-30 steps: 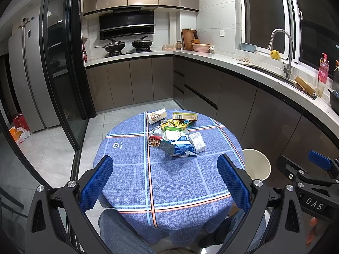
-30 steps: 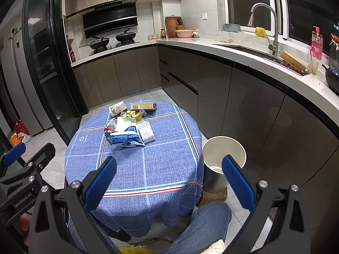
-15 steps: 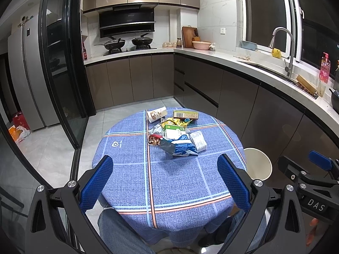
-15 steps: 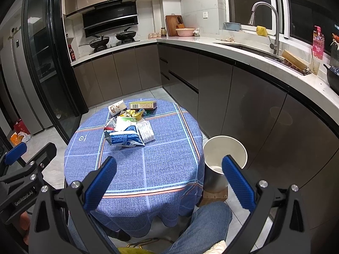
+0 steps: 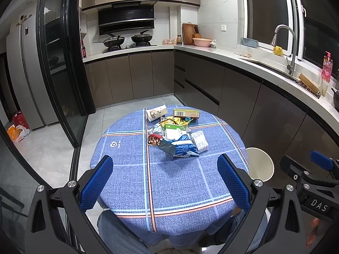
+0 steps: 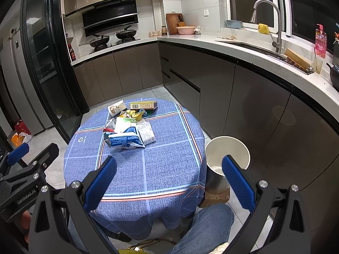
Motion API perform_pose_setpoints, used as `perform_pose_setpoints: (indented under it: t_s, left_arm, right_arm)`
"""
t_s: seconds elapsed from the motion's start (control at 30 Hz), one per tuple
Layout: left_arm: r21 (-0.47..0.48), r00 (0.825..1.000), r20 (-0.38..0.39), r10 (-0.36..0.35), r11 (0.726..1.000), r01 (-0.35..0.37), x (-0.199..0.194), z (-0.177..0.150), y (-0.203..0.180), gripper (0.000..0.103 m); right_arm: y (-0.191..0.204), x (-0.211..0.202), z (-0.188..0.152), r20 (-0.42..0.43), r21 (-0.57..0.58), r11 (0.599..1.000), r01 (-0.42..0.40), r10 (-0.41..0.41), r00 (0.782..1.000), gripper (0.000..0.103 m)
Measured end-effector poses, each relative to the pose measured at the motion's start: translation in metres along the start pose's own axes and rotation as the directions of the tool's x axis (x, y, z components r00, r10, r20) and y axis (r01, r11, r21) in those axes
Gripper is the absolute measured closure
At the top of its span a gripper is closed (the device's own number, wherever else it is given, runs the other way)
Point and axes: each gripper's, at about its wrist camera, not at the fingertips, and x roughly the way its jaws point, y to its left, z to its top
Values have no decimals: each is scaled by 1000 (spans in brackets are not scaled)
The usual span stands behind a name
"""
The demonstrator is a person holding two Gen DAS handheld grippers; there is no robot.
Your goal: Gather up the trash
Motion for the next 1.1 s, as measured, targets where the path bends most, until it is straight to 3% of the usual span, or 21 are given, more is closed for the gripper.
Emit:
perform_pose_setpoints:
  t_s: [0.3,0.43,0.57,0.63,0.77,0.87,0.9,1.1]
  left_arm:
    - [-33,999,-27,-33,999,32,33,5,14,8]
    - [-70,989,-70,-130,990,125,64,8,30,8]
    - [-85,987,-90,-134,988,126,96,11,43,8]
    - [-88,986,-99,-135,988,126,112,13,47,8]
    - [-134,962,-154,-227,969,207,147,15,55,9]
    - [-120,941,-201,-273,960,253,170,15,48,21]
    - [-110,933,-219,-286,957,267,178,15,46,25]
    - [-112,901,-278,-333,943,314,219,15,34,29]
  right_arm:
    - [-2,39,7,-41,-1,999,-33,33,999,3]
    - [-2,86,8,-45,-20,991,-131,130,991,3]
    - [9,143,14,-107,-60,980,-188,181,978,3]
    - [16,169,18,-127,-106,979,-173,159,979,3]
    - [23,226,29,-198,-121,975,-187,161,967,8]
    - [28,260,33,-234,-110,970,-217,187,954,20]
    - [29,268,33,-244,-110,968,-224,192,951,20]
    - [41,306,33,-299,-120,953,-279,233,925,23]
